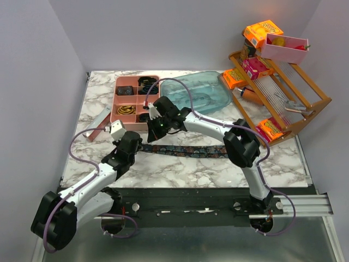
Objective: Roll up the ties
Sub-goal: Roll the tie at the center of the board.
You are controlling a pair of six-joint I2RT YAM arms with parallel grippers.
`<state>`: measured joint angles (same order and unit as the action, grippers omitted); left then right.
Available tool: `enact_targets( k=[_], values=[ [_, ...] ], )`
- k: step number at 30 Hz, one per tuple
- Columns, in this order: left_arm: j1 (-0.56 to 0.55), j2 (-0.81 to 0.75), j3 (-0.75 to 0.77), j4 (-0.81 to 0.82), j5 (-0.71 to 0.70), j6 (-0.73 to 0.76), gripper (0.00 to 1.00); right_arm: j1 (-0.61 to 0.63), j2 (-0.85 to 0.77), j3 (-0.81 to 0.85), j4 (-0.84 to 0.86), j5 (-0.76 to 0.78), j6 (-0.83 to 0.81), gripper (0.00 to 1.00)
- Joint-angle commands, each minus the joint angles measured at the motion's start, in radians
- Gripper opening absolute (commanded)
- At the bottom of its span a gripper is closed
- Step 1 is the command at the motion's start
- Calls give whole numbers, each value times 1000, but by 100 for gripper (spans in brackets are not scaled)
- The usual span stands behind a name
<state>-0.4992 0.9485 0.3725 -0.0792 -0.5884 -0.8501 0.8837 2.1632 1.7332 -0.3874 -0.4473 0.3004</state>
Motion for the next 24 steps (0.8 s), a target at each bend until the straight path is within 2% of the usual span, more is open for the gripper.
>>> enact_targets(
  k=[1,11,16,20,24],
  values=[
    [4,16,74,-59,4,65,0,6,-22,3,-19,-16,25,1],
    [4,55,52,-62,67,-29,0,4,-115,-126,-11,42,36,0],
    [4,55,42,-41,62,-40,0,6,-92,-179,-37,102,8,1],
    [4,44,26,-7,65,-44,0,6,-62,-218,-76,247,-12,1],
    [4,50,14,39,78,-47,0,4,-34,-224,-135,312,-43,1]
  ],
)
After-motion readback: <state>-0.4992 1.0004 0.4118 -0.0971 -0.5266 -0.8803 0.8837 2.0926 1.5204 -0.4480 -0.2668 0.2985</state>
